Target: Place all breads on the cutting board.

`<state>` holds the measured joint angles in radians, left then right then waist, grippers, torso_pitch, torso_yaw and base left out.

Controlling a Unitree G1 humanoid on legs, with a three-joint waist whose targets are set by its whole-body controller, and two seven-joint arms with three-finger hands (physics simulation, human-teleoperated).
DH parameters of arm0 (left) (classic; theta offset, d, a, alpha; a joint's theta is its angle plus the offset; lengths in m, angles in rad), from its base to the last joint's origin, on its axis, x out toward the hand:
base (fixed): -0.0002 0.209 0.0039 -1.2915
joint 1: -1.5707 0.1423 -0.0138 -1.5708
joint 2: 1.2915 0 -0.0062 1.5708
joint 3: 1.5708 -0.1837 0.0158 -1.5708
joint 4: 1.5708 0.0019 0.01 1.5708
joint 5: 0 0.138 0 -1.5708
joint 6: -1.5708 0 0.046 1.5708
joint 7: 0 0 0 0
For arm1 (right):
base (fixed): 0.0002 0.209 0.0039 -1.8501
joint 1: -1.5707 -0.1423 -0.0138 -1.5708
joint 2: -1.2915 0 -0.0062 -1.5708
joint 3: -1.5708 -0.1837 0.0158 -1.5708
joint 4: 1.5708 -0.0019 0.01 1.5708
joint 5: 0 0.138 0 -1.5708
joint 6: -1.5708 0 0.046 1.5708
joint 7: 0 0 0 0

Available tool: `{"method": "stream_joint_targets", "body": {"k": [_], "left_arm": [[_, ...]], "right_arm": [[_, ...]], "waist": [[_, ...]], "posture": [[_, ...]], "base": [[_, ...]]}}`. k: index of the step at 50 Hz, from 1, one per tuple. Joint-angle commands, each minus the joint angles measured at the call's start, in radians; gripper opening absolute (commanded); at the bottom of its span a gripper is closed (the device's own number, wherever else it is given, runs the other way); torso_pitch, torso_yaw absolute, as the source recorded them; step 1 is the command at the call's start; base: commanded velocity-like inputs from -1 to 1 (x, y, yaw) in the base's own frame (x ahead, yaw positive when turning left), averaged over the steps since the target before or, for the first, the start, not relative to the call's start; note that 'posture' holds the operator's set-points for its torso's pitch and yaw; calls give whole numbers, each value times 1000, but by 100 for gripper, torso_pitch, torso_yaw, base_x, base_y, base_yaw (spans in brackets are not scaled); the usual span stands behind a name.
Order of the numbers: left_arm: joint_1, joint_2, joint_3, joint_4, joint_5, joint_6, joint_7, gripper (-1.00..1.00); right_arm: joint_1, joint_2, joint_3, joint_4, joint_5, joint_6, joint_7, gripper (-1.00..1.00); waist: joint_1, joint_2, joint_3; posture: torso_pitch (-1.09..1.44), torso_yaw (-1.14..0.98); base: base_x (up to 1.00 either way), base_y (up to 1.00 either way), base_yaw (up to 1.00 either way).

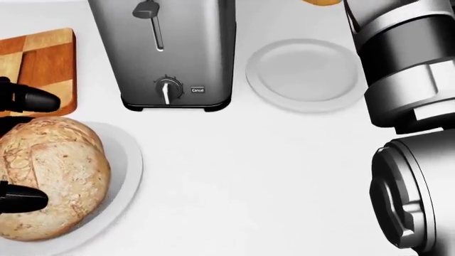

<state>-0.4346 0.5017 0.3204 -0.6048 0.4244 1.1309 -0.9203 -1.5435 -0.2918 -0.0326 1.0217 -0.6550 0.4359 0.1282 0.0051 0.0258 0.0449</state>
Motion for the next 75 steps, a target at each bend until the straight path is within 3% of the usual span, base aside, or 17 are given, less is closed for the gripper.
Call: {"method": "stream_joint_targets", "body": {"k": [1, 4, 10, 17, 29, 48, 49, 54, 59, 60, 61, 63, 65, 71, 72, 73, 75], "left_arm": [[-25, 4, 12, 12, -10, -8, 20, -56], [-94, -17, 35, 83, -47, 35, 62, -100], [-231, 16, 44, 214, -156, 109, 134, -100], [-402, 160, 21, 287, -246, 185, 168, -100], [-669, 240, 16, 512, -353, 170, 350, -100], [-855, 286, 21, 689, -514, 100, 671, -100], [-858, 289, 18, 694, -522, 96, 683, -100], [-879, 304, 8, 715, -564, 91, 723, -100], [-879, 316, 5, 715, -596, 94, 749, -100], [-873, 317, 4, 713, -602, 93, 754, -100], [-872, 318, 5, 714, -608, 92, 758, -100], [-869, 319, 5, 715, -618, 91, 768, -100], [-865, 320, 4, 715, -628, 88, 776, -100], [-866, 335, 4, 718, -654, 92, 797, -100], [-862, 335, 5, 723, -657, 84, 800, -100], [-860, 335, 5, 724, -662, 81, 804, -100], [-865, 337, 5, 726, -669, 81, 814, -100]], "right_arm": [[-45, -11, -1, -39, -8, -23, -18, -100], [-41, -5, -2, -29, -4, -32, -27, -100], [-42, -3, 0, -29, -2, -30, -28, -100], [-37, -9, -15, -51, 13, -20, -31, -100], [-47, -25, -129, -267, 373, 269, 22, -100], [-140, -72, -43, -580, 413, 604, 102, -100], [-145, -71, -42, -579, 411, 605, 104, -100], [-191, -69, -40, -539, 404, 588, 112, -100], [-193, -66, -46, -530, 405, 576, 115, -100], [-199, -67, -45, -527, 404, 575, 116, -100], [-203, -67, -47, -525, 404, 575, 114, -100], [-202, -66, -45, -521, 404, 572, 116, -100], [-199, -63, -47, -522, 405, 574, 114, -100], [-197, -64, -52, -510, 409, 563, 108, -100], [-199, -66, -50, -504, 408, 556, 107, -100], [-202, -65, -52, -502, 411, 552, 105, -100], [-208, -67, -50, -493, 410, 549, 104, -100]], "waist": [[-1, 0, -25], [-1, 1, -26], [-3, 2, -27], [-9, 0, -22], [-9, 0, -13], [-16, -1, 3], [-18, 7, -23], [-4, -29, -38], [-7, 15, -25], [-11, 33, -19], [-22, 91, -23], [-21, 79, 11], [-32, 74, -12], [-21, -68, -14], [-29, -32, -3], [-21, -43, 16], [-30, 19, 7]], "posture": [[0, 0], [0, 0], [0, 0], [0, 0], [0, 0], [0, 0], [0, 0], [0, 0], [0, 0], [0, 0], [0, 0], [0, 0], [0, 0], [0, 0], [0, 0], [0, 0], [0, 0]], "base": [[0, 0, 0], [0, 0, 0], [0, 0, 0], [0, 0, 0], [0, 0, 0], [0, 0, 0], [0, 16, 0], [0, 33, 0], [0, 40, 0], [0, 12, 0], [0, 0, 0], [0, 0, 0], [0, 6, 0], [0, 44, 0], [0, 39, 0], [0, 0, 0], [0, 0, 0]]}}
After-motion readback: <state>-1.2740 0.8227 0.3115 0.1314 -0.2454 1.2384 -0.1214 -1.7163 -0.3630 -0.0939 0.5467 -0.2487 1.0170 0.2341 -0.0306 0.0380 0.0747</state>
